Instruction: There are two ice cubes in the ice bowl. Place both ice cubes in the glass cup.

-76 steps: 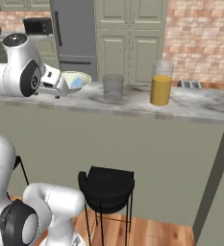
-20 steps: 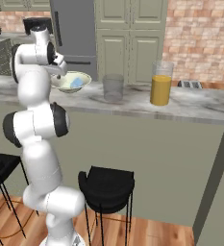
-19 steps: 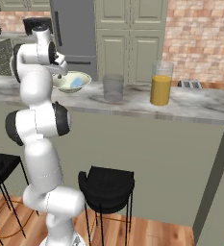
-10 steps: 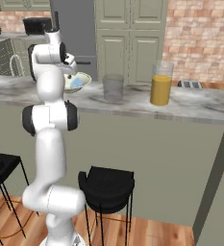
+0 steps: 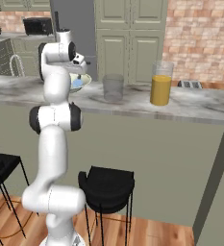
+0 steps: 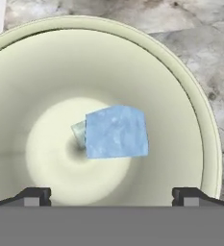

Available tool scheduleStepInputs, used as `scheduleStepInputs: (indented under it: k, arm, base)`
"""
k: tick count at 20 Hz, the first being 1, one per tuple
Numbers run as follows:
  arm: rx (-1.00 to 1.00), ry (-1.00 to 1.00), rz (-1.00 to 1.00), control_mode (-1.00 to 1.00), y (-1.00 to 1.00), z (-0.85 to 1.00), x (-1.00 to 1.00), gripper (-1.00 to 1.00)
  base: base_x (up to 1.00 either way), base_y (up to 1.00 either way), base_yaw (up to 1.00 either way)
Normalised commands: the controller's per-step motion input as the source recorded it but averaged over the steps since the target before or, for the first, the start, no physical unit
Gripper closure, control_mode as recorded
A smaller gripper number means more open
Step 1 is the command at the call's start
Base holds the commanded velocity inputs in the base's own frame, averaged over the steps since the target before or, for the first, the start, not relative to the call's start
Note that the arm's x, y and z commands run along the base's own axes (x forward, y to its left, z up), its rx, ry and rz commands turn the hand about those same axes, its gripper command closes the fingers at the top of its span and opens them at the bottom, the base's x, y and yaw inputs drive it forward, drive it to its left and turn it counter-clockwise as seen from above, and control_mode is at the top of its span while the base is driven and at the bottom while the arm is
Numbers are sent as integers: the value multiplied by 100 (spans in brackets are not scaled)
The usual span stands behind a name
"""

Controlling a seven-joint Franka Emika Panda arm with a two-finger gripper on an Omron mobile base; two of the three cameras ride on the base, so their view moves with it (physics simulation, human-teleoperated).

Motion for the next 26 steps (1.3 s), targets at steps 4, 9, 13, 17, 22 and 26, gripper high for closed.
scheduleStepInputs:
  k: [4,9,13,17,22,26]
  arm:
    - [-3,0,0,-100,0,-29,0,-100]
    - [-4,0,0,-100,0,-37,0,-100]
    - [-4,0,0,-100,0,-42,0,-100]
    - [0,-3,0,-100,0,-21,0,-100]
    - [0,-9,0,-100,0,-10,11,-100]
    - [0,-12,0,-100,0,-9,19,-100]
  base:
    - [0,0,0]
    - [0,0,0]
    - [0,0,0]
    - [0,0,0]
    - [0,0,0]
    - [0,0,0]
